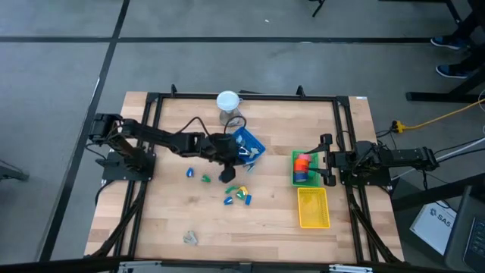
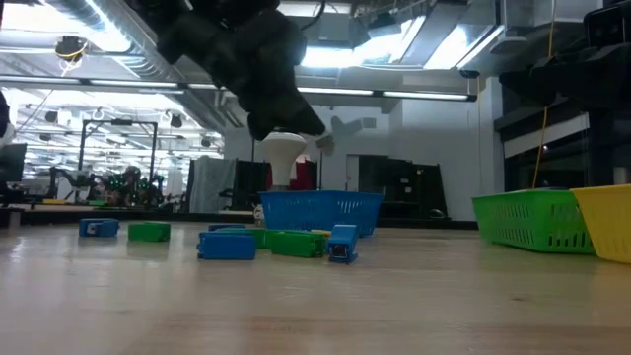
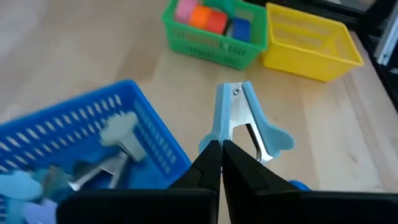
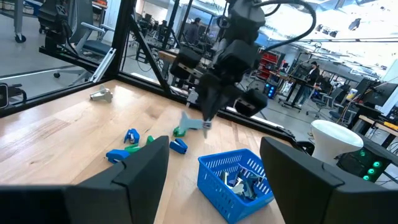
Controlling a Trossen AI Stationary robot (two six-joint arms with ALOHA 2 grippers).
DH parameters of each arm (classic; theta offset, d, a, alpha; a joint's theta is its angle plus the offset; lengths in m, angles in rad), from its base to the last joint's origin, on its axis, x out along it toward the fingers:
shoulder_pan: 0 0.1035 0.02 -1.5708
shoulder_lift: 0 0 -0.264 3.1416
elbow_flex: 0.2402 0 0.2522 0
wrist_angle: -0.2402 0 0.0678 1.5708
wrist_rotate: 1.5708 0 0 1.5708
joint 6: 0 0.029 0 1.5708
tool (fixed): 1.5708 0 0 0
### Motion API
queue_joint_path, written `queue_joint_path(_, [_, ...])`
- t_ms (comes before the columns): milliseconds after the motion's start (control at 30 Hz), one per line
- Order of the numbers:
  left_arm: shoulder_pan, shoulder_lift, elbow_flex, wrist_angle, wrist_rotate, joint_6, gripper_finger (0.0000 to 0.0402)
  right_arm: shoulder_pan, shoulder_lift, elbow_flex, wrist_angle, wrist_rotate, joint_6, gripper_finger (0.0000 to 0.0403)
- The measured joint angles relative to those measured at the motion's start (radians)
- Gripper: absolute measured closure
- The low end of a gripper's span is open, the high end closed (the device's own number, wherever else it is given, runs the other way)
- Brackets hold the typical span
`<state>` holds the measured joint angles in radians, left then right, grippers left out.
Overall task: Pick and place Stapler, Stapler remover, tape
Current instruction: Put the blue stapler remover into the blue bin
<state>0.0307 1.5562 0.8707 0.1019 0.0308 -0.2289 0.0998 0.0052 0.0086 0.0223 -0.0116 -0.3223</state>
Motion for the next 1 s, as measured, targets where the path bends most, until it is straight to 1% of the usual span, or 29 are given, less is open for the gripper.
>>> queue_joint_path(133, [0.017,0.0,0.0,0.016,-0.028,0.031,0.0399,0.0,0.0,0.0,0.0,0.0,0.0,0.0143])
queue_joint_path(300, [0.041,-0.001,0.0,0.039,-0.11,0.06,0.0399,0.0,0.0,0.0,0.0,0.0,0.0,0.0143])
queue_joint_path(500, [0.074,-0.001,0.0,0.044,-0.196,0.06,0.0399,0.0,0.0,0.0,0.0,0.0,0.0,0.0143])
queue_joint_path(833, [0.127,0.0,0.0,0.018,-0.232,0.055,0.0399,0.0,0.0,0.0,0.0,0.0,0.0,0.0144])
queue_joint_path(1000, [0.149,0.04,0.002,0.018,-0.233,0.015,0.0399,0.0,0.0,0.0,0.0,0.0,0.0,0.0144])
